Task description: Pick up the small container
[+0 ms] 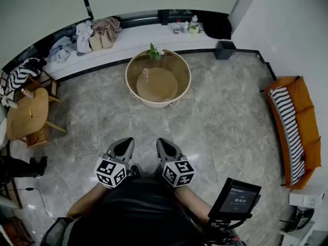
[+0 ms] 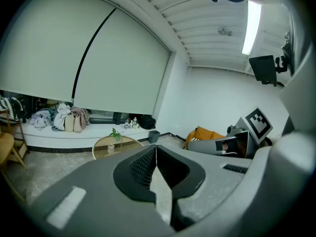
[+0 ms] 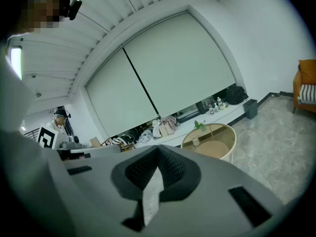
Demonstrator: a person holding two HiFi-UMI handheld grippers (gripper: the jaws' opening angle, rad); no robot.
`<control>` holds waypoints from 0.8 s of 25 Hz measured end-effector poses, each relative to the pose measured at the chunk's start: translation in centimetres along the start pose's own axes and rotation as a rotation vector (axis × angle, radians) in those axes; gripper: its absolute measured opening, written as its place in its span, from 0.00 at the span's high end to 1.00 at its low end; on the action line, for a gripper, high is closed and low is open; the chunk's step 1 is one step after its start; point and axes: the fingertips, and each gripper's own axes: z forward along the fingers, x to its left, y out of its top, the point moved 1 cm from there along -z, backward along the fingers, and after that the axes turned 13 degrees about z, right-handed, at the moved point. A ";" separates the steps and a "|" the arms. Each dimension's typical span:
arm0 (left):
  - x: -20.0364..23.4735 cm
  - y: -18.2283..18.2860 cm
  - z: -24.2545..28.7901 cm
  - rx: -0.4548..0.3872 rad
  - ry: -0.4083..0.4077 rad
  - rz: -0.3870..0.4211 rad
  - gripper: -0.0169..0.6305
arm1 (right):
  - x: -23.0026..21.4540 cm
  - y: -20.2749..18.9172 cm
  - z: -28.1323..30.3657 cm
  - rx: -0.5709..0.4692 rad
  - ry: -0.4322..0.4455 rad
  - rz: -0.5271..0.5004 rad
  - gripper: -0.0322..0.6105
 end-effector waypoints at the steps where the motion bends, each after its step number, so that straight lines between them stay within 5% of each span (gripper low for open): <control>1: 0.0 0.0 0.0 0.001 0.000 -0.001 0.97 | 0.0 0.0 -0.1 -0.001 -0.001 0.000 0.96; 20: 5.4 -2.7 -4.4 0.001 -0.055 -0.055 0.97 | 5.0 -4.1 3.2 -0.026 -0.077 0.043 0.96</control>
